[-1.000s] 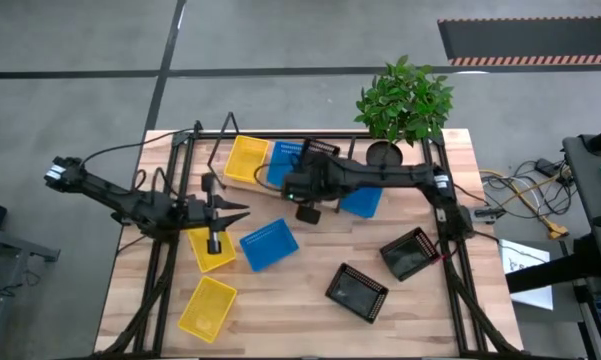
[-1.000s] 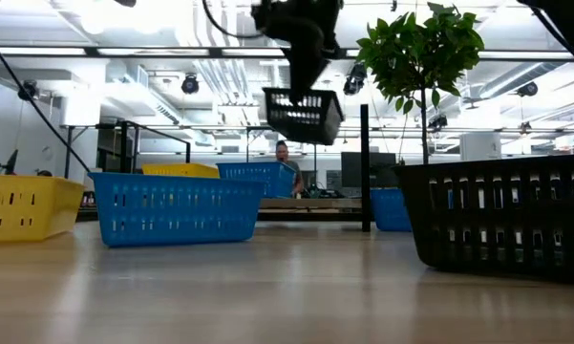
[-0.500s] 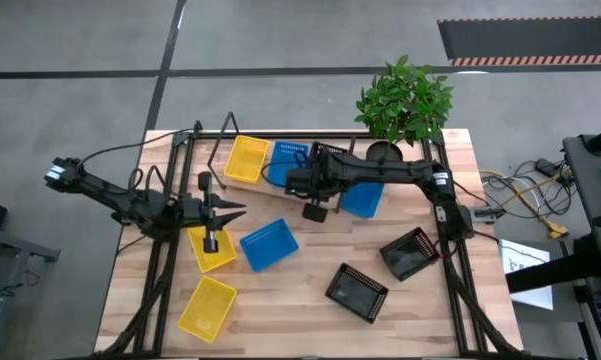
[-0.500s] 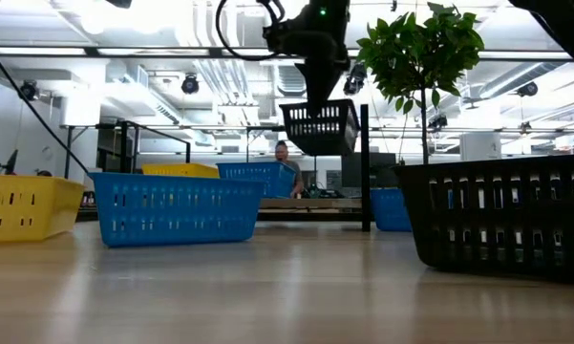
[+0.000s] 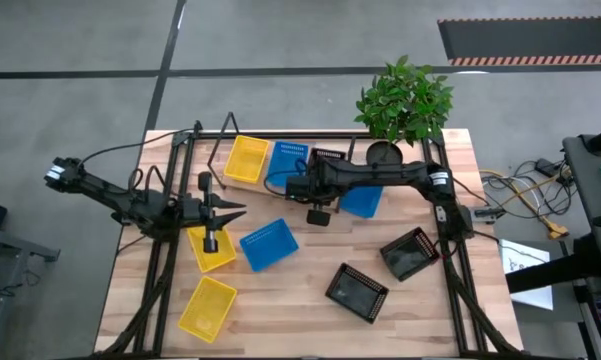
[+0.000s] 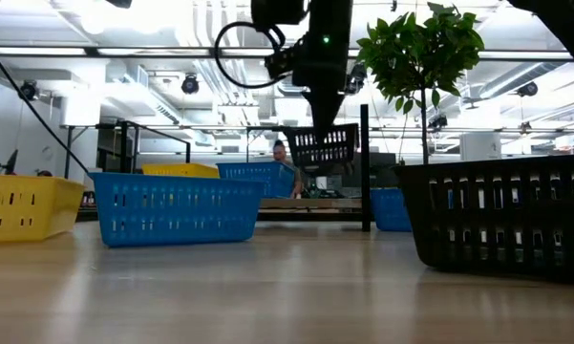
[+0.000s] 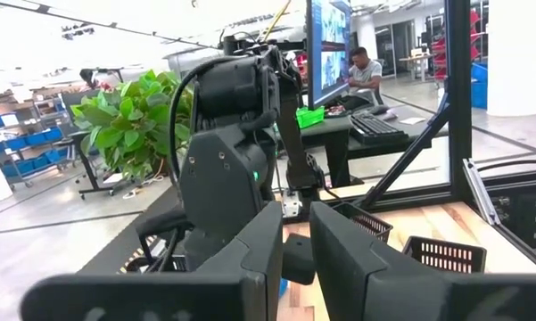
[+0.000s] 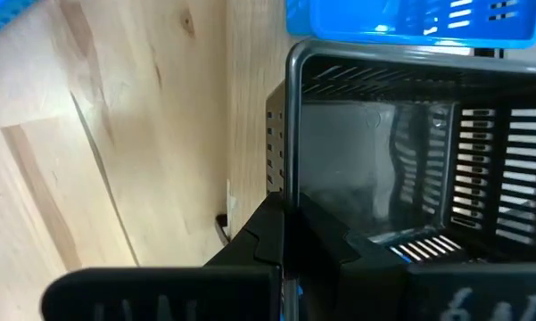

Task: Stack baskets on shelf by color
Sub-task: Put the left black basket on the shelf

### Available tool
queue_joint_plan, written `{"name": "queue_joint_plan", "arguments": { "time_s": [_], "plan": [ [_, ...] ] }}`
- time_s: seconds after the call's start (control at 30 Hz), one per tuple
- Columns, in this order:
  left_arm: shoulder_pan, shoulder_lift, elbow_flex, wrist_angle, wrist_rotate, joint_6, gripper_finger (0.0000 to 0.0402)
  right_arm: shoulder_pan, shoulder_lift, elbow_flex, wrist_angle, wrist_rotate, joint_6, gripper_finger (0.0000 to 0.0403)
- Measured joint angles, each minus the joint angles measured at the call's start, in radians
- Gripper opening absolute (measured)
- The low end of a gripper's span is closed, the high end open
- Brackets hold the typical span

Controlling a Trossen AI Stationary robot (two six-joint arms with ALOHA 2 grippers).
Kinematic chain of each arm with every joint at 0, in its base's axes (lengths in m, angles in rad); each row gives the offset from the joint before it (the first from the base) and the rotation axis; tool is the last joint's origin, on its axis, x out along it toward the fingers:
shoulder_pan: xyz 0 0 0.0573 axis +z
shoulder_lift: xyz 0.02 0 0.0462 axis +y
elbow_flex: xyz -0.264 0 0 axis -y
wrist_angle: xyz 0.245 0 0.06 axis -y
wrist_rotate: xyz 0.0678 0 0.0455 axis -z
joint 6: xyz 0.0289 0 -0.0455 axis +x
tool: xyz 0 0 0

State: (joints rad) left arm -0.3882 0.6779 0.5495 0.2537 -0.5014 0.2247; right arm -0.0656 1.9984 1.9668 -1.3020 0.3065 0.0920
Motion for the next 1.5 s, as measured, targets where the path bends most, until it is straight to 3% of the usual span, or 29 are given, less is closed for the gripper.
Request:
{"name": "queue_joint_plan", "arguments": {
  "time_s": [0.57, 1.5],
  "plan": [
    [0.0, 0.0, 0.0, 0.0, 0.001, 0.0, 0.0045, -0.027, 0.0, -0.156, 0.141, 0.0, -0.028, 0.0009],
    [0.0, 0.0, 0.0, 0.0, 0.001, 0.0, 0.0045, -0.03, 0.001, -0.187, 0.182, 0.009, -0.018, 0.0018]
  ]
}}
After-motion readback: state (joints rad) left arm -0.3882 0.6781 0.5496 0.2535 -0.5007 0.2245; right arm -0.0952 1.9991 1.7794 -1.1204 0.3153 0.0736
